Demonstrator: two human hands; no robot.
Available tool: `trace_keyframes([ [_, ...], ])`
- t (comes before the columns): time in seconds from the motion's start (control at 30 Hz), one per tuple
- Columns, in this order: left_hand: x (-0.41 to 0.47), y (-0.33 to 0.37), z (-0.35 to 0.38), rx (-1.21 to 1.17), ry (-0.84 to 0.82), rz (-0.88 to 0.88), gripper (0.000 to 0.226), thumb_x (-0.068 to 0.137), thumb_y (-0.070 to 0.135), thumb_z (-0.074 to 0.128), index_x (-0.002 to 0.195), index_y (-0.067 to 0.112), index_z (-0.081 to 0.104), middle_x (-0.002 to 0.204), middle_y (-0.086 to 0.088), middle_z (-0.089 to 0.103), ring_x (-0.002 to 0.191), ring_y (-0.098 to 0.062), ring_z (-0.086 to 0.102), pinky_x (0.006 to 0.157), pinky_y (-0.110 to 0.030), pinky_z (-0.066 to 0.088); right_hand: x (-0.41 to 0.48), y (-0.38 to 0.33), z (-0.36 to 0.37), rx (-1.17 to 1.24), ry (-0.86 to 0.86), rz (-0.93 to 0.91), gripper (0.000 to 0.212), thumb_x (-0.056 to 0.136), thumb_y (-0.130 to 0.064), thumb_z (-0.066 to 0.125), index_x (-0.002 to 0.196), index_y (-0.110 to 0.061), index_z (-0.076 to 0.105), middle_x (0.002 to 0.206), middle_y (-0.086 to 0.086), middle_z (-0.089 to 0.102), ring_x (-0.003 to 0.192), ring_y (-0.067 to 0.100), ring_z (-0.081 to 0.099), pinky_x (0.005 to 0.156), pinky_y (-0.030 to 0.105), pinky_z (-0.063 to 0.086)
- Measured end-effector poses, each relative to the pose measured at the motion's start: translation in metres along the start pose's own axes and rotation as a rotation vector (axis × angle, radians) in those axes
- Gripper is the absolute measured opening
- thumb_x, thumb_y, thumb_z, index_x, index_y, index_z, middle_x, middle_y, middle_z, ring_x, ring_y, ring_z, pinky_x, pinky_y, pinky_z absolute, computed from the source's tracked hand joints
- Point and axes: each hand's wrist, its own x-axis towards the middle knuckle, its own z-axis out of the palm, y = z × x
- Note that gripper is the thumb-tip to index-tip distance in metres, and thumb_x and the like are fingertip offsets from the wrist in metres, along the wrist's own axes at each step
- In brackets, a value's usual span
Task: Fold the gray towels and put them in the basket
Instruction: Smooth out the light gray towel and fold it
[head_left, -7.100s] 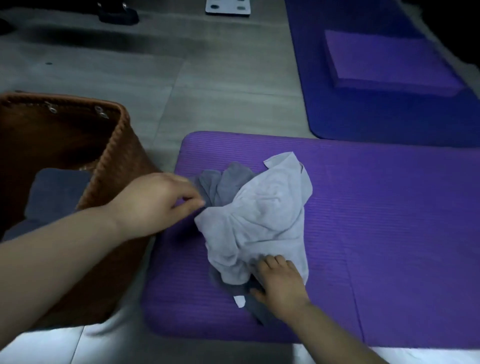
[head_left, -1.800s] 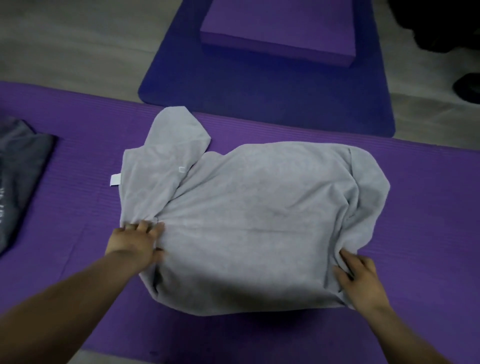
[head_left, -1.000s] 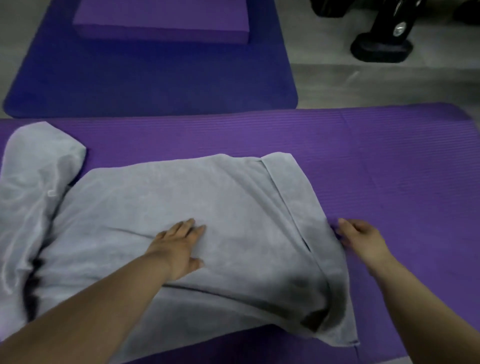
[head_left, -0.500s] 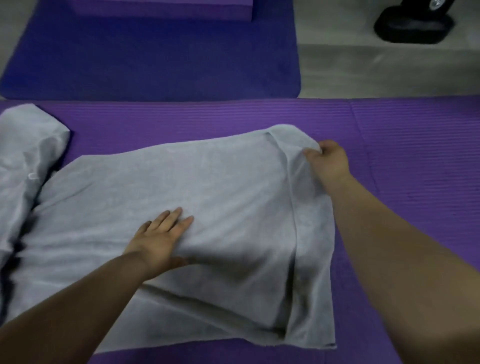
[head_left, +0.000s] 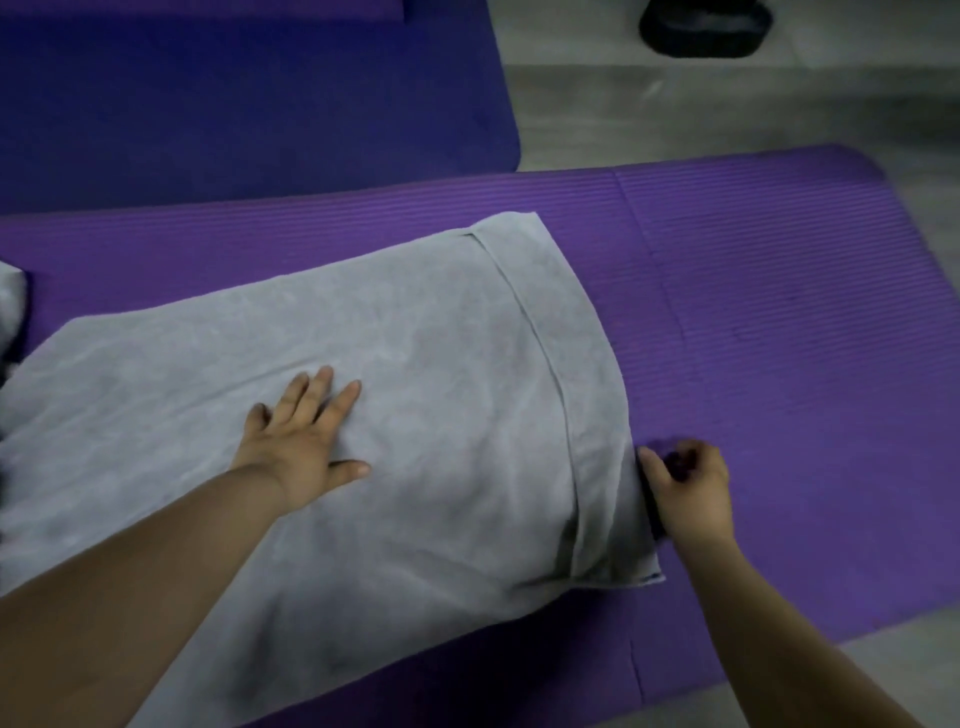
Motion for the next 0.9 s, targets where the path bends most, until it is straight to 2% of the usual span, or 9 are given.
trace_keyframes([
  [0.1, -0.004, -0.001, 0.006, -0.016, 0.021, 0.012, 0.088, 0.085, 0.062, 0.038, 0.142, 0.029, -0.020, 0.152, 0.001, -0.026, 0.142, -0.019, -0.019, 0.116, -0.042, 0.002, -0.018, 0.021, -0.003, -0.039, -0.120, 0.051, 0.025, 0.079, -0.017, 0.069, 0.083, -0.012, 0.046, 0.095, 0.019, 0.059, 0.091, 0.029, 0.056, 0.077, 0.034, 0.039],
  [0.23, -0.016, 0.003, 0.015, 0.010, -0.002, 0.034, 0.093, 0.082, 0.064, 0.042, 0.142, 0.029, -0.020, 0.152, -0.001, -0.026, 0.142, -0.021, -0.019, 0.116, -0.043, 0.001, -0.030, 0.024, -0.009, -0.371, -0.358, -0.041, 0.038, 0.082, -0.014, 0.062, 0.059, -0.024, 0.034, 0.068, 0.005, 0.049, 0.076, 0.017, 0.048, 0.065, 0.028, 0.033],
  [0.33, -0.028, 0.001, 0.023, 0.069, -0.009, 0.046, 0.094, 0.081, 0.064, 0.044, 0.142, 0.030, -0.020, 0.152, 0.000, -0.026, 0.142, -0.021, -0.017, 0.116, -0.043, 0.004, -0.033, 0.019, -0.024, -0.588, -0.483, -0.043, 0.032, 0.084, -0.019, 0.059, 0.060, -0.025, 0.037, 0.082, 0.009, 0.058, 0.084, 0.017, 0.054, 0.071, 0.030, 0.039],
  [0.4, -0.035, -0.003, 0.027, 0.058, 0.009, 0.031, 0.092, 0.082, 0.063, 0.042, 0.142, 0.030, -0.020, 0.152, 0.000, -0.025, 0.143, -0.020, -0.016, 0.116, -0.042, 0.003, -0.036, 0.004, -0.032, -0.595, -0.378, -0.070, 0.007, 0.085, -0.021, 0.058, 0.081, -0.019, 0.052, 0.107, 0.013, 0.060, 0.099, 0.026, 0.059, 0.074, 0.030, 0.040],
  [0.43, -0.038, -0.005, 0.029, 0.041, 0.020, 0.025, 0.091, 0.083, 0.063, 0.040, 0.142, 0.030, -0.021, 0.152, 0.001, -0.025, 0.143, -0.020, -0.017, 0.117, -0.041, 0.002, -0.037, -0.007, -0.032, -0.536, -0.260, -0.106, 0.014, 0.085, -0.020, 0.058, 0.097, -0.012, 0.056, 0.114, 0.015, 0.057, 0.103, 0.030, 0.057, 0.077, 0.032, 0.041],
  [0.5, -0.044, -0.006, 0.033, 0.038, 0.024, 0.039, 0.088, 0.086, 0.060, 0.038, 0.141, 0.029, -0.022, 0.152, 0.001, -0.026, 0.142, -0.019, -0.017, 0.117, -0.038, -0.002, -0.038, -0.031, -0.019, -0.395, -0.071, -0.253, 0.028, 0.085, -0.015, 0.056, 0.109, -0.002, 0.054, 0.115, 0.019, 0.056, 0.103, 0.034, 0.055, 0.079, 0.035, 0.042],
  [0.63, -0.052, -0.004, 0.040, 0.043, -0.028, 0.065, 0.086, 0.088, 0.056, 0.038, 0.142, 0.025, -0.021, 0.152, -0.002, -0.026, 0.142, -0.019, -0.019, 0.116, -0.036, -0.007, -0.029, -0.075, 0.031, -0.510, -0.194, -0.465, 0.032, 0.091, -0.019, 0.046, 0.119, -0.002, 0.048, 0.121, 0.015, 0.053, 0.109, 0.032, 0.052, 0.084, 0.036, 0.043],
  [0.8, -0.052, -0.006, 0.041, 0.001, -0.027, 0.073, 0.082, 0.090, 0.055, 0.036, 0.143, 0.026, -0.019, 0.152, -0.001, -0.025, 0.142, -0.018, -0.018, 0.116, -0.035, -0.008, 0.000, -0.095, 0.050, -0.606, -0.177, -0.331, 0.029, 0.093, -0.012, 0.039, 0.119, 0.001, 0.045, 0.125, 0.018, 0.052, 0.113, 0.035, 0.052, 0.088, 0.036, 0.042],
  [0.9, -0.053, -0.007, 0.043, -0.011, 0.021, 0.077, 0.081, 0.089, 0.058, 0.033, 0.143, 0.026, -0.019, 0.153, -0.002, -0.024, 0.142, -0.018, -0.018, 0.116, -0.034, -0.009, 0.006, -0.098, 0.049, -0.629, -0.200, -0.330, 0.028, 0.092, -0.016, 0.043, 0.114, 0.000, 0.050, 0.118, 0.017, 0.058, 0.110, 0.033, 0.055, 0.083, 0.031, 0.043],
])
